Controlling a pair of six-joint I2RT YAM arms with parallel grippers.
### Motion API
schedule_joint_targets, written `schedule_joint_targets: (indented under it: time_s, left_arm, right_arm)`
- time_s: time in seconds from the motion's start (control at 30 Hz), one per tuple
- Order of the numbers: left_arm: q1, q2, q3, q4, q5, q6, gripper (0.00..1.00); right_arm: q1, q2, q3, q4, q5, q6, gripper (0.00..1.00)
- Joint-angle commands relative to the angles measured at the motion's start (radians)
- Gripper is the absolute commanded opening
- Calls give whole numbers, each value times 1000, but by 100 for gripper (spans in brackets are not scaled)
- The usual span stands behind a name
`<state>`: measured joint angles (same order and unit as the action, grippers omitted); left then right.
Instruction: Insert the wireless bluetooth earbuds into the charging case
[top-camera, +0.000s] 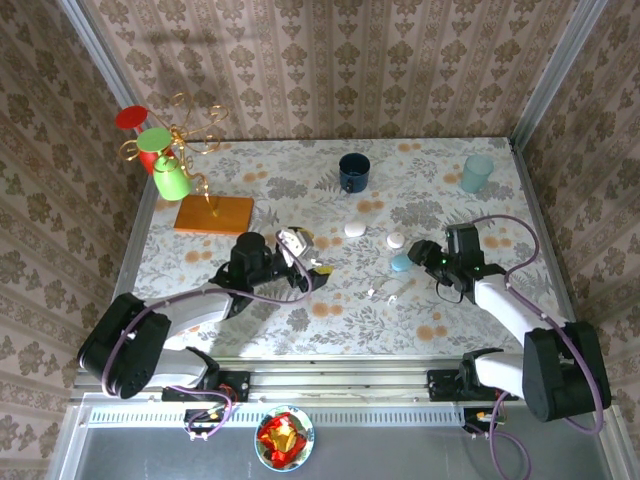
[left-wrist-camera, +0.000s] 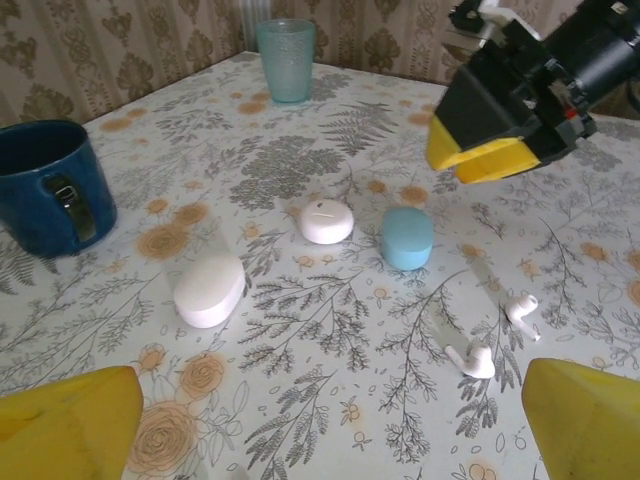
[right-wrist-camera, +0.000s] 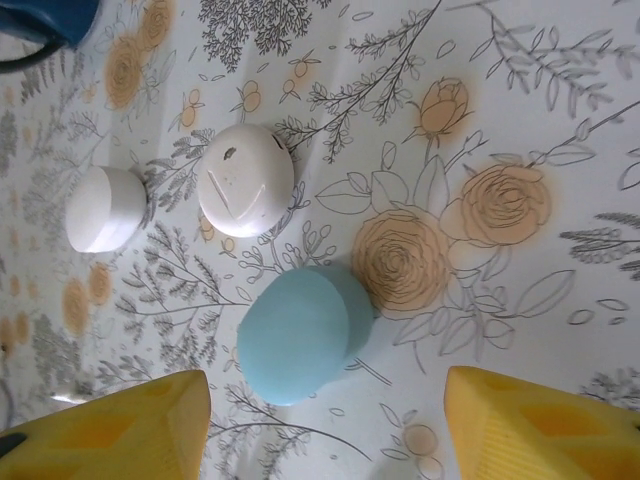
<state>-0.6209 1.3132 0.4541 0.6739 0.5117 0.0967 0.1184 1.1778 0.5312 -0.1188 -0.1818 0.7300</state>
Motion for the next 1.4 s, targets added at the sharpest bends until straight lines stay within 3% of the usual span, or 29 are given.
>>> schedule_joint_targets:
  time_s: [0.0, 0.23, 0.37, 0.5, 0.63, 0.77, 0.9, 1.2, 1.37]
  left_arm:
    - [46, -59, -1, -23, -55, -78, 96]
    - [95, -200, -20, -237, -222, -92, 98]
    - [95, -281, -15, -414, -397, -129, 97]
    - [104, -352, -4, -600, -539, -143, 96]
    - [140, -372, 23, -687, -559, -172, 93]
    - [150, -319, 98, -845, -609, -177, 95]
    - [151, -246, 158, -966, -636, -52, 97]
    - [158, 63, 284, -1012, -696, 91, 93]
    - [198, 138, 321, -1021, -660, 123, 89]
  right_arm:
    - [23, -27, 75, -144, 76, -123, 64]
    - [123, 37, 186, -243, 142, -265, 65]
    - [211, 115, 273, -298, 208, -308, 66]
    - [274, 170, 318, -283, 196, -303, 66]
    - [303, 188, 319, -220, 162, -264, 66]
    - [303, 200, 321, -196, 151, -249, 66]
    - [302, 206, 341, -215, 130, -252, 65]
    - [306, 190, 351, -235, 105, -268, 65]
    - [308, 174, 334, -218, 96, -250, 65]
